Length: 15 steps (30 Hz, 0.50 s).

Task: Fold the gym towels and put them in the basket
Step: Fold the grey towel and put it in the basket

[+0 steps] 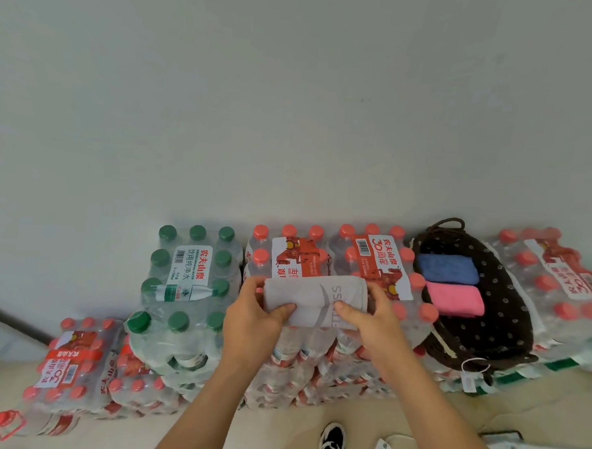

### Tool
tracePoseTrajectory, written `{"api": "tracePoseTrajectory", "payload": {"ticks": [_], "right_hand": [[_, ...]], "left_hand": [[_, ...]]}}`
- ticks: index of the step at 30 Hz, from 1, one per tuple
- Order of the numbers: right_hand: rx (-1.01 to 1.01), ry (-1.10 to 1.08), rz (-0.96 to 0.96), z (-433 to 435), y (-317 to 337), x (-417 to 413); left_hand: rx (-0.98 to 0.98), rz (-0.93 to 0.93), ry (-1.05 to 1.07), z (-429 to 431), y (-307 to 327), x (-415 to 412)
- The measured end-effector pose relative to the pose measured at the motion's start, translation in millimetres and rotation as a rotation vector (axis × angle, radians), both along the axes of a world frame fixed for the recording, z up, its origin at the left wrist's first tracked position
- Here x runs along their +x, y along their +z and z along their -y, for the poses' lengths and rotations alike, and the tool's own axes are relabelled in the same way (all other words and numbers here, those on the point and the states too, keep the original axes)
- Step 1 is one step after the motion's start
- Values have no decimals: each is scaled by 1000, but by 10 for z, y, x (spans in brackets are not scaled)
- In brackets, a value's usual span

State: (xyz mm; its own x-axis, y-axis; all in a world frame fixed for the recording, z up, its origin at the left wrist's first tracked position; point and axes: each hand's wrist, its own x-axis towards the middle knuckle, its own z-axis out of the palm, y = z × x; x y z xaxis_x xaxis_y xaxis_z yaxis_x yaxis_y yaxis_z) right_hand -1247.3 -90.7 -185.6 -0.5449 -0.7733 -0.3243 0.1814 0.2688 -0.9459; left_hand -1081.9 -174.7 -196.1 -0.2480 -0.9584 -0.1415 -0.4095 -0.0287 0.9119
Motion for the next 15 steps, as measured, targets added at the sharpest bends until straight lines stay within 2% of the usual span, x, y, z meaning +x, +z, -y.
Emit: {"api": "tracePoseTrajectory", "payload": {"ticks": [3, 7, 11, 15], "right_hand": [[-125, -115, 297, -176, 52, -117], [-262, -282, 436, -393, 131, -341], [-216, -424, 313, -685, 176, -806], [-72, -514, 104, -1044, 133, -1505]], "left_hand": [[110, -158, -16, -133, 120, -166], [249, -305, -89, -375, 285, -544], [238, -300, -213, -601, 288, -1128], [172, -152, -362, -826, 224, -1861]]}}
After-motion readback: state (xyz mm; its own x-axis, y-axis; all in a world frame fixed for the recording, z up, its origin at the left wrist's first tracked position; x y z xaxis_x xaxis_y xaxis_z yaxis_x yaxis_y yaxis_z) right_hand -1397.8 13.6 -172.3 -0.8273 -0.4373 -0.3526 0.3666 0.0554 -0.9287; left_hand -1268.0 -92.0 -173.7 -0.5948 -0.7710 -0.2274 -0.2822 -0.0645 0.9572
